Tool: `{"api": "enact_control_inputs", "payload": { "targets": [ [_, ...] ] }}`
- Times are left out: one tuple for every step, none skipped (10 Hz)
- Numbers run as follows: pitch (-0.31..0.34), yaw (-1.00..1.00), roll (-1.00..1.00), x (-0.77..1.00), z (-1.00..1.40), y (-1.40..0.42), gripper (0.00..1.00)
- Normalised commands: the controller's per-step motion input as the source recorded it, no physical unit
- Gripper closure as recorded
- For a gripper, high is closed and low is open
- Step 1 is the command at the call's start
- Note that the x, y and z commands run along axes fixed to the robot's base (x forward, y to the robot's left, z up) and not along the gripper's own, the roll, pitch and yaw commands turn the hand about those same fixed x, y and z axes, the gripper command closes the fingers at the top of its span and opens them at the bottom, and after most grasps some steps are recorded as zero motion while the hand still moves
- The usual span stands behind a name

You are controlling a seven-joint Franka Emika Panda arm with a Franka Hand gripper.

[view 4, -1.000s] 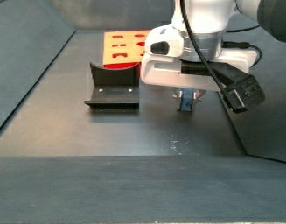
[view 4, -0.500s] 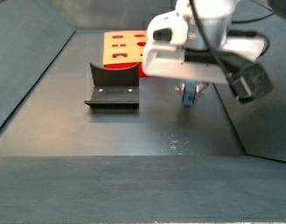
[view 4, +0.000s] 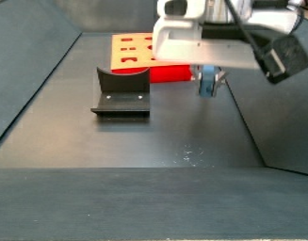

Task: Pick up the arch object. Move up. Place the arch object on the fixture. Regrasp the arch object. Move to above the board. Insert the arch object.
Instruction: Place the arch object on the fixture.

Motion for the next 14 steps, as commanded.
{"api": "enact_control_inputs", "payload": {
  "targets": [
    [0.004,0.01,-0.05,-0.01,1.00,-0.01,1.00],
    [0.005,0.01,-0.07,-0.01,1.00,-0.01,1.00],
    [0.005,0.02,-0.09,-0.02,1.00,-0.01,1.00],
    [0.005,0.02,-0.10,-0.02,1.00,-0.01,1.00],
    [0.006,0.01,-0.12,-0.03,1.00,-0.01,1.00],
    [0.008,0.00,-0.13,-0.03,1.00,-0.01,1.00],
    [0.010,-0.01,-0.14,-0.02,0.82,-0.01,1.00],
    [0.014,-0.02,-0.14,-0.02,0.72,-0.01,1.00],
    [0.025,-0.02,-0.16,-0.01,0.49,0.00,1.00],
    [0.029,-0.03,-0.17,0.00,0.40,0.00,1.00],
    [0.040,-0.03,-0.18,0.00,0.22,0.00,1.00],
    [-0.450,0.67,-0.32,0.93,0.31,-1.00,1.00],
    [-0.403,0.62,-0.26,0.93,0.27,-1.00,1.00],
    [-0.334,0.52,-0.19,0.94,0.24,-1.00,1.00]
  ]
}}
